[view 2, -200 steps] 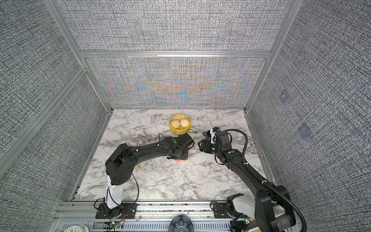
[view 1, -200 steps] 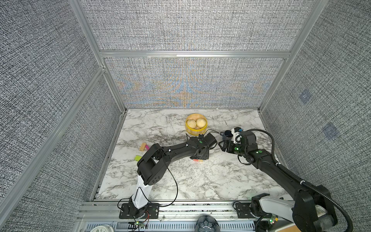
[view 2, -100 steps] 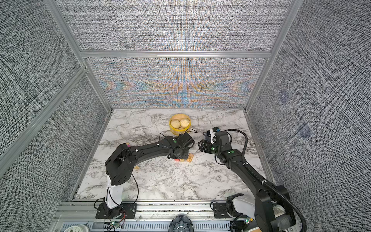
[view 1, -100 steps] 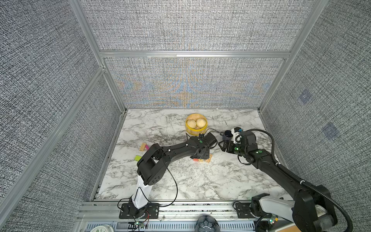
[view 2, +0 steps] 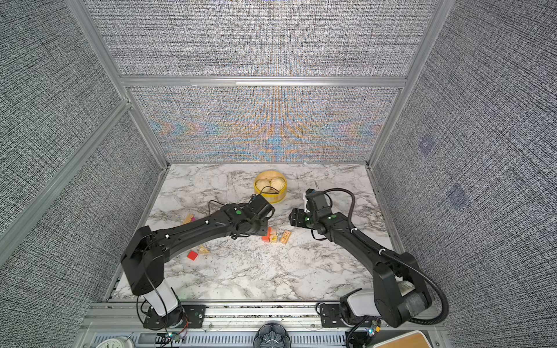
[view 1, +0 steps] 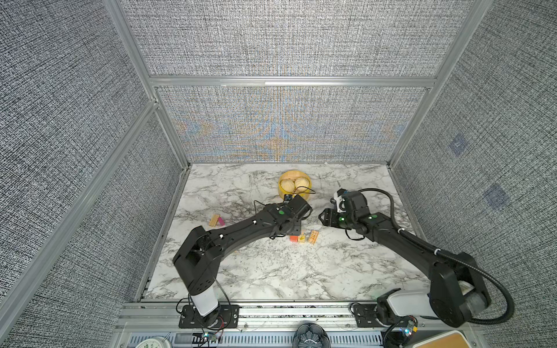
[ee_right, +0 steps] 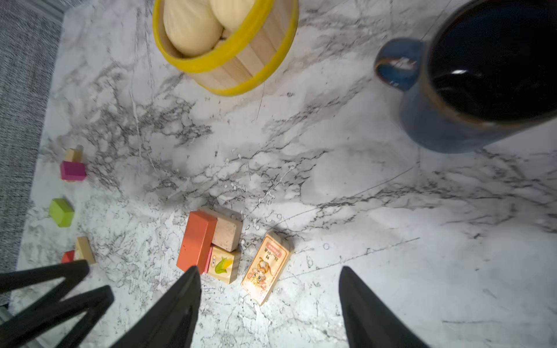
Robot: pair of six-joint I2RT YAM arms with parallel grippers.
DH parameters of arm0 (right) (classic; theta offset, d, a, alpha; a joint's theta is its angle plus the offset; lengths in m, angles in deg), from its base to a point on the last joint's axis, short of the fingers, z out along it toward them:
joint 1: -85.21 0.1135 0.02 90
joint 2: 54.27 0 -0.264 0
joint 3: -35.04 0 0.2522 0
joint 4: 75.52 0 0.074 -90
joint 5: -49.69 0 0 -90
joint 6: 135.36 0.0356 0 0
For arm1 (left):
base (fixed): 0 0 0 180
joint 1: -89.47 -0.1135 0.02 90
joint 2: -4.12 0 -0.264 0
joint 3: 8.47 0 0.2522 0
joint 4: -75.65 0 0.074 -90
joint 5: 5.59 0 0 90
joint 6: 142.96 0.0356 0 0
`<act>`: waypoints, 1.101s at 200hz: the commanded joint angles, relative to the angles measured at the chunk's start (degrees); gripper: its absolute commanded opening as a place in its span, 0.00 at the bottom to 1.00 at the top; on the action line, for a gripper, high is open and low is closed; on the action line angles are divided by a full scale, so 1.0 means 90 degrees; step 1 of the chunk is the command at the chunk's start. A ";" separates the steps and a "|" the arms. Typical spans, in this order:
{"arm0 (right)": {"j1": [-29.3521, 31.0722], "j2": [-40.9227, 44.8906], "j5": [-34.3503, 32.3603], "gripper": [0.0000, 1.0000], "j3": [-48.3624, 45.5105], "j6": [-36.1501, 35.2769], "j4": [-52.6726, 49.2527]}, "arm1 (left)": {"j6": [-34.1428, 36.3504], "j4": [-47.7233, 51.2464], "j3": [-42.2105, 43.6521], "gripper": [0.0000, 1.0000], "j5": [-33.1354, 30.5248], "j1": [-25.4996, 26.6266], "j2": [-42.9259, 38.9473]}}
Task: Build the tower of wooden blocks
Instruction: 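Withdraw the left gripper while the right gripper grasps the card block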
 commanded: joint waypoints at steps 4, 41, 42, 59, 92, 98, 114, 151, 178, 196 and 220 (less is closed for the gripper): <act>0.0407 -0.0229 -0.0947 0.74 0.0034 0.0499 -0.0144 | -0.0001 -0.0513 0.0766 0.68 -0.0063 -0.0220 -0.0559; 0.0845 -0.0784 -0.1366 0.73 0.0263 0.0809 -0.0176 | -0.0010 -0.1005 0.1813 0.97 -0.0071 -0.0431 -0.1240; 0.0855 -0.0796 -0.1377 0.73 0.0268 0.0820 -0.0184 | -0.0010 -0.1019 0.1836 0.97 -0.0071 -0.0438 -0.1247; 0.0995 -0.1026 -0.1525 0.72 0.0373 0.0921 -0.0245 | -0.0025 -0.1238 0.2212 0.99 -0.0041 -0.0503 -0.1433; 0.1156 -0.1345 -0.1739 0.71 0.0463 0.1255 -0.0339 | -0.0022 -0.1480 0.2693 0.99 -0.0136 -0.0558 -0.1673; 0.1163 -0.1393 -0.1739 0.70 0.0451 0.1314 -0.0324 | -0.0006 -0.1515 0.2756 0.99 -0.0171 -0.0557 -0.1718; 0.1177 -0.1596 -0.1641 0.67 0.0496 0.1375 -0.0289 | 0.0093 -0.1785 0.3031 0.99 -0.0203 -0.0556 -0.1934; 0.1250 -0.2063 -0.1573 0.60 0.0655 0.1432 -0.0367 | 0.0121 -0.2021 0.3483 1.00 -0.0433 -0.0561 -0.2431; 0.1274 -0.2273 -0.1563 0.54 0.0695 0.1430 -0.0429 | 0.0155 -0.1900 0.3519 1.00 -0.0612 -0.0559 -0.2512; 0.1284 -0.2321 -0.1558 0.46 0.0692 0.1423 -0.0394 | 0.0180 -0.1855 0.3510 1.00 -0.0645 -0.0555 -0.2489; 0.1284 -0.2377 -0.1534 0.38 0.0926 0.1355 -0.0442 | 0.0196 -0.1806 0.3496 1.00 -0.0674 -0.0563 -0.2440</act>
